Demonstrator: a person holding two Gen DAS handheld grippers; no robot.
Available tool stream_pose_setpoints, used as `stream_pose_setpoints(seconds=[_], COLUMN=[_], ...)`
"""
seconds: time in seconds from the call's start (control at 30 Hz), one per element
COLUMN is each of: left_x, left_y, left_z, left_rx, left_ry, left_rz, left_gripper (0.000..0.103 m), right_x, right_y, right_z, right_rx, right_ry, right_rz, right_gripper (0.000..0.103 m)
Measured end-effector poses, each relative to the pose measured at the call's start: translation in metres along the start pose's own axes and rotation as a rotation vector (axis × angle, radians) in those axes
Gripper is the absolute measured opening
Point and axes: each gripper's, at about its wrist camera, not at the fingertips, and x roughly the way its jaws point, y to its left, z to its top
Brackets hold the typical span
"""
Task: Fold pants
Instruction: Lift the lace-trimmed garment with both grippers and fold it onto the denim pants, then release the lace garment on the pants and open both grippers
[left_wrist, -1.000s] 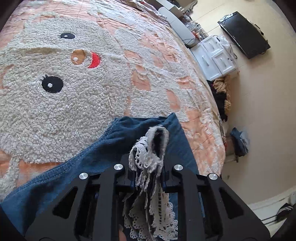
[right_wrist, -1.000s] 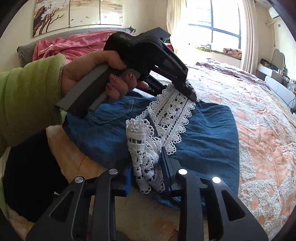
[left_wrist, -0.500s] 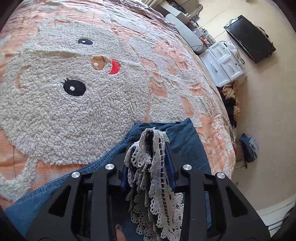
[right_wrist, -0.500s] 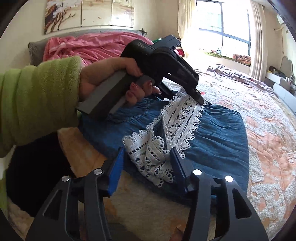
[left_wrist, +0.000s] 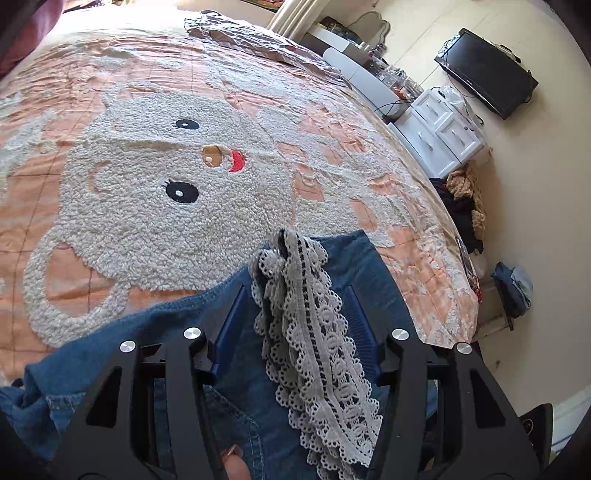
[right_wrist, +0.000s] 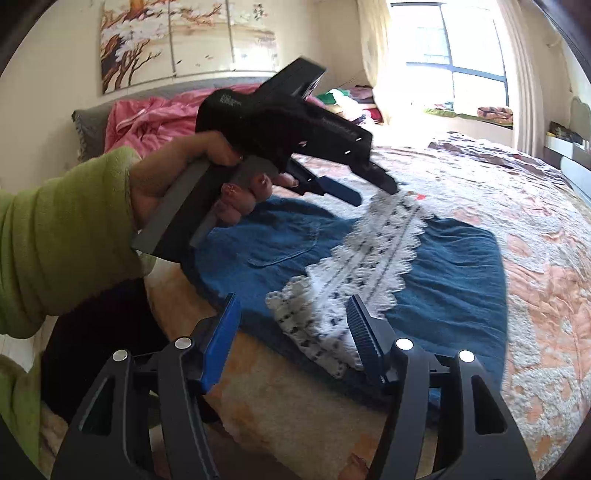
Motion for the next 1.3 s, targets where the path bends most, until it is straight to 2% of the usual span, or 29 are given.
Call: stream_pose_setpoints(seconds=[0.07, 0.13, 0.2, 0.37, 0.43, 0.5, 0.57, 0.73, 1.03, 1.1, 1.3], left_x=[0.001, 0.004, 0.01, 0.014, 0.009, 0.001, -0.008, -0.028, -0.063, -0.069, -0.084], left_y=[-0.005, -0.011, -0.012, -0.005, -0.006, -0.01, -0.015, -0.025, -0.037, -0.04, -0.047], left_z=[-0.01, -0.018, -0.024, -0.029, -0.031, -0.032, -0.035, -0.043, -0.057, -0.062, -0.077], left_rx=[0.023, 0.061, 0.084, 0.047, 0.037, 0.045, 0.058, 0.065, 0.05, 0.049, 0.064], left_ry=[0.003, 0.003, 0.009, 0.009, -0.005, -0.026, -0.044, -0.084, -0.151, -0.166, -0.181], left_rz=[0.006, 0.064, 0.118, 0.133, 0.134, 0.15, 0.169, 0.206, 0.25, 0.262, 0.27], left_gripper=[0.046, 0.046, 0.046, 0.046, 0.05, 0.058, 0.06, 0.069, 0.084, 0.09, 0.093], right_x=[0.013, 0.02, 0.02, 0.008, -0.002, -0.011, -0.023, -0.043, -0.06, -0.06, -0.064], right_y=[0.004, 0.01, 0.016, 0.005, -0.002, -0.008, -0.015, -0.032, -0.05, -0.054, -0.068], right_z=[-0.002, -0.007, -0.007, -0.004, -0.003, -0.003, -0.002, 0.001, -0.003, -0.003, -0.004], right_rx=[-0.015, -0.074, -0.118, -0.034, 0.008, 0.05, 0.077, 0.129, 0.19, 0.2, 0.257], right_ry=[0.089, 0.129, 0.129, 0.104, 0.086, 0.062, 0.022, -0.056, -0.103, -0.12, -0.174], right_rz=[0.041, 0.011, -0.006, 0.062, 0.102, 0.142, 0.16, 0.144, 0.045, 0.029, -0.026], right_gripper=[0.061, 0.062, 0.063, 0.066, 0.068, 0.073, 0.077, 0.084, 0.091, 0.092, 0.096])
